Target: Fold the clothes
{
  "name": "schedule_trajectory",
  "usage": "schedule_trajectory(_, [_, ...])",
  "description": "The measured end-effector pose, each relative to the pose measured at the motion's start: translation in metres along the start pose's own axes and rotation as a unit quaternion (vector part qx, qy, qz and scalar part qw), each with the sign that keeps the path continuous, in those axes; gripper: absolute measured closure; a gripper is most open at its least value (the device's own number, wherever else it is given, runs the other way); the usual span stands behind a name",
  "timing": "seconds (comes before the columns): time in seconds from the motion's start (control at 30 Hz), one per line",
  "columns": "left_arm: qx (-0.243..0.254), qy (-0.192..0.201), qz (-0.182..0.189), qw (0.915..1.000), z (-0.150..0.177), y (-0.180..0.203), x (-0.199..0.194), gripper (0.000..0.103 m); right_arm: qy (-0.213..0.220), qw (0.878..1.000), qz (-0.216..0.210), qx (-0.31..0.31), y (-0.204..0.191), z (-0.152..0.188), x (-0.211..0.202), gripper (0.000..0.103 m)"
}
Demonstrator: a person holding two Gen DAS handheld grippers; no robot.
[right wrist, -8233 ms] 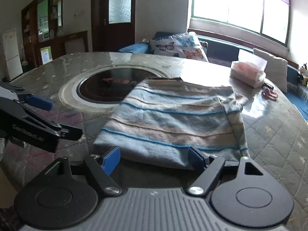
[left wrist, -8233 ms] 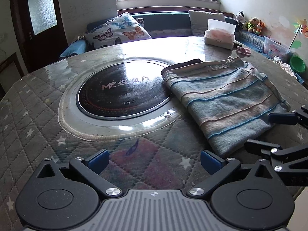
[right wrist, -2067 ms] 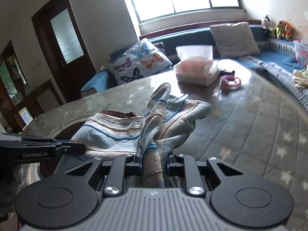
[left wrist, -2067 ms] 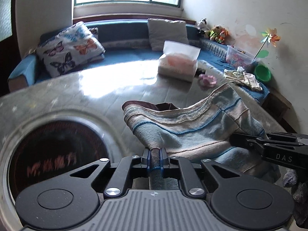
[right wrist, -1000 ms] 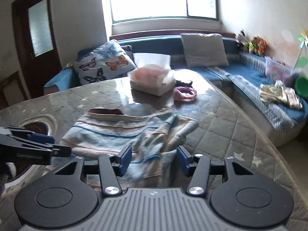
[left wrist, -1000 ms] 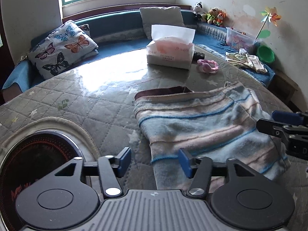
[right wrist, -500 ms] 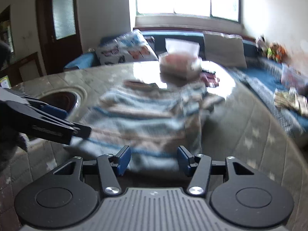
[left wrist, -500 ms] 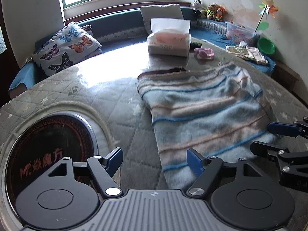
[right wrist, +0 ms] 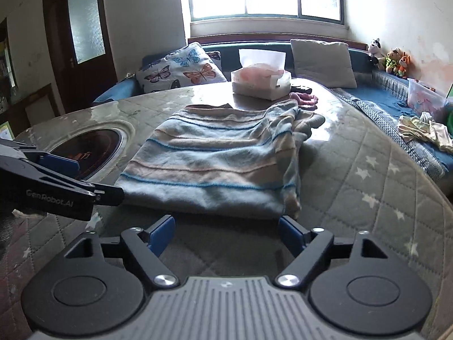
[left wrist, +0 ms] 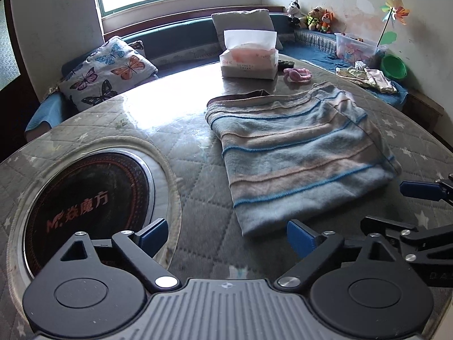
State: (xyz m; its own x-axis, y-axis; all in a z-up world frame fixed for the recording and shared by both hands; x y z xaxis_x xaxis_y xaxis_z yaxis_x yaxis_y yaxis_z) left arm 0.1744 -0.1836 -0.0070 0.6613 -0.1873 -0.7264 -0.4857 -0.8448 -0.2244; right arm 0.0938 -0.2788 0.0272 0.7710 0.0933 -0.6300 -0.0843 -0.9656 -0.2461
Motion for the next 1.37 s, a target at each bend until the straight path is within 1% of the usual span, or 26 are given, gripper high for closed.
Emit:
schedule_trajectory(0.07, [0.000, 0.001, -0.002, 1.0000, 0.004, 0.002, -0.006, 0.007, 0.001, 1.000, 0.001, 0.002, -0.001, 0.004, -0.003, 0.011])
schedule_trajectory(0.23, [0.005, 0.005, -0.011, 0.9999, 0.014, 0.006, -0.018, 0.005, 0.002, 1.000, 0.005, 0.007, -0.003, 0.014, -0.010, 0.007])
schedule_trajectory(0.27, [0.006, 0.005, -0.012, 0.9999, 0.016, 0.007, -0.020, 0.005, 0.001, 1.000, 0.008, 0.008, -0.004, 0.016, -0.011, 0.003])
schedule_trajectory(0.33, [0.007, 0.005, -0.015, 0.9998, 0.021, 0.008, -0.023, 0.005, 0.001, 1.000, 0.015, 0.005, -0.005, 0.021, -0.013, 0.000])
schedule_trajectory(0.77, [-0.001, 0.008, -0.018, 0.9998, 0.045, 0.011, -0.041, 0.005, -0.001, 0.999, 0.029, 0.018, -0.014, 0.040, -0.024, 0.000])
schedule_trajectory(1.37, [-0.006, 0.012, -0.012, 0.9998, 0.061, 0.014, -0.054, 0.004, 0.000, 0.999, 0.040, 0.025, -0.023, 0.051, -0.029, 0.000])
Point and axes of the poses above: each gripper's, at about its wrist camera, not at the fingertips, and x roughly the way its jaws point, y to its right, z to its underside, the point moved 4 cm from there along x, roughly the way its jaws point, and after that the axes turned 12 degrees about x, right-handed, at the moved point
